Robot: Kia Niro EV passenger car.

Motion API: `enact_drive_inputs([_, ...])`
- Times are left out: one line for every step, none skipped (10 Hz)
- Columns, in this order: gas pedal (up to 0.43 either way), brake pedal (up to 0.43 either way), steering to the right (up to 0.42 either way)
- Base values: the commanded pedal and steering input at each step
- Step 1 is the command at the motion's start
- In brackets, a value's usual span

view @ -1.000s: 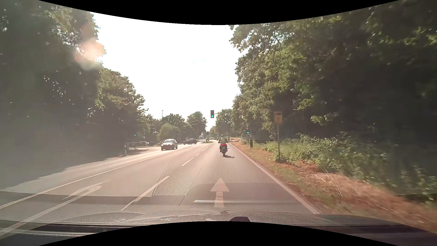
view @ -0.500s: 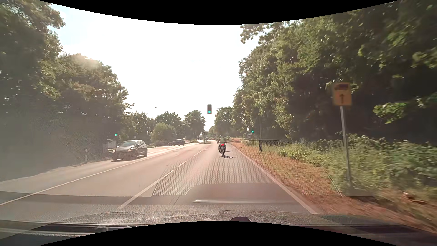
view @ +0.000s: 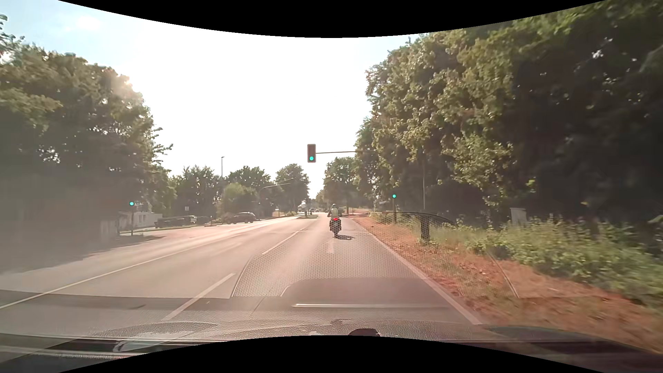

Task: Follow the waypoints while adhering to traffic rules and regulations

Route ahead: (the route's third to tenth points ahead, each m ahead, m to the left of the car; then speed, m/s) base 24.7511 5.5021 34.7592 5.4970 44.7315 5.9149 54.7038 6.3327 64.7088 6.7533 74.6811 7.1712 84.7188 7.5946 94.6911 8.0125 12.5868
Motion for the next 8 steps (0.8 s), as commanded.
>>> enact_drive_inputs([0.177, 0.0, -0.004])
enact_drive_inputs([0.177, 0.0, -0.004])
enact_drive_inputs([0.177, 0.0, -0.005])
enact_drive_inputs([0.177, 0.0, -0.004])
enact_drive_inputs([0.177, 0.0, -0.004])
enact_drive_inputs([0.177, 0.0, -0.005])
enact_drive_inputs([0.177, 0.0, -0.005])
enact_drive_inputs([0.177, 0.0, -0.005])
